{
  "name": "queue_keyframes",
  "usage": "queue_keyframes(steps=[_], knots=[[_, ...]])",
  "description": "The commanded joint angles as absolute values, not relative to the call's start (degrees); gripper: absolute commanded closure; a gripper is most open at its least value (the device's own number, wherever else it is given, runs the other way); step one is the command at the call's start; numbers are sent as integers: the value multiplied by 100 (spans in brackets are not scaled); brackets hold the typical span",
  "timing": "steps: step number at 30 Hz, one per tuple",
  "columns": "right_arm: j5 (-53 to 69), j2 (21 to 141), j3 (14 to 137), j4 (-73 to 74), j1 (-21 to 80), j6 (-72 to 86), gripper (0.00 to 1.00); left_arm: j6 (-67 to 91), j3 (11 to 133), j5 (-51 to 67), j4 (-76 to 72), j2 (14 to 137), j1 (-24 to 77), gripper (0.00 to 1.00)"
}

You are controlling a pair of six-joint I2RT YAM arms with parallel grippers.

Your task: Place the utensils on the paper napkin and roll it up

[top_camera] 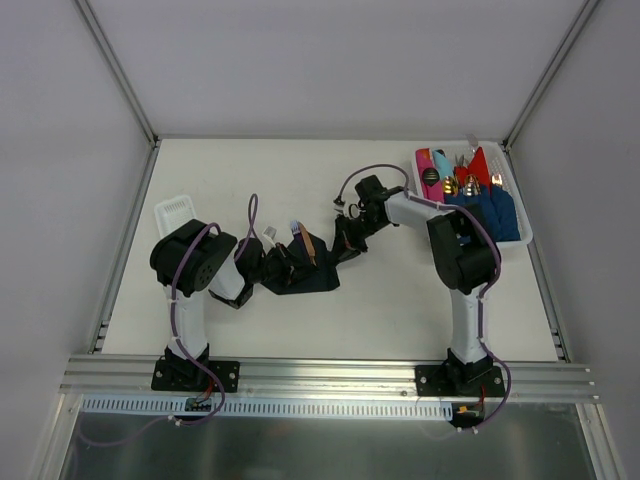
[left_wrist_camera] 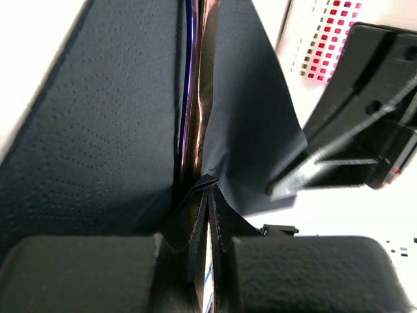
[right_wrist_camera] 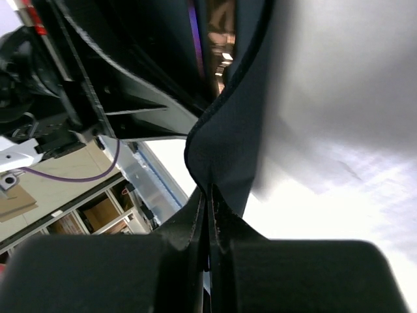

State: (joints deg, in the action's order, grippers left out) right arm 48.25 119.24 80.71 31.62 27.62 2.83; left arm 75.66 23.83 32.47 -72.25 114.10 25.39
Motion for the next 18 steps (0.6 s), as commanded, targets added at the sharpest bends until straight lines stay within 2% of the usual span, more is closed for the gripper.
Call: queue_keyframes(steps=[1,18], knots=[[5071,11803,8358,2971,2988,667,100,7348,2232,3015,-7163,11628,2496,100],[5019,12454,8482,2584,3322,1327,100,7383,2136,2997,-7286,11584,2487,100]])
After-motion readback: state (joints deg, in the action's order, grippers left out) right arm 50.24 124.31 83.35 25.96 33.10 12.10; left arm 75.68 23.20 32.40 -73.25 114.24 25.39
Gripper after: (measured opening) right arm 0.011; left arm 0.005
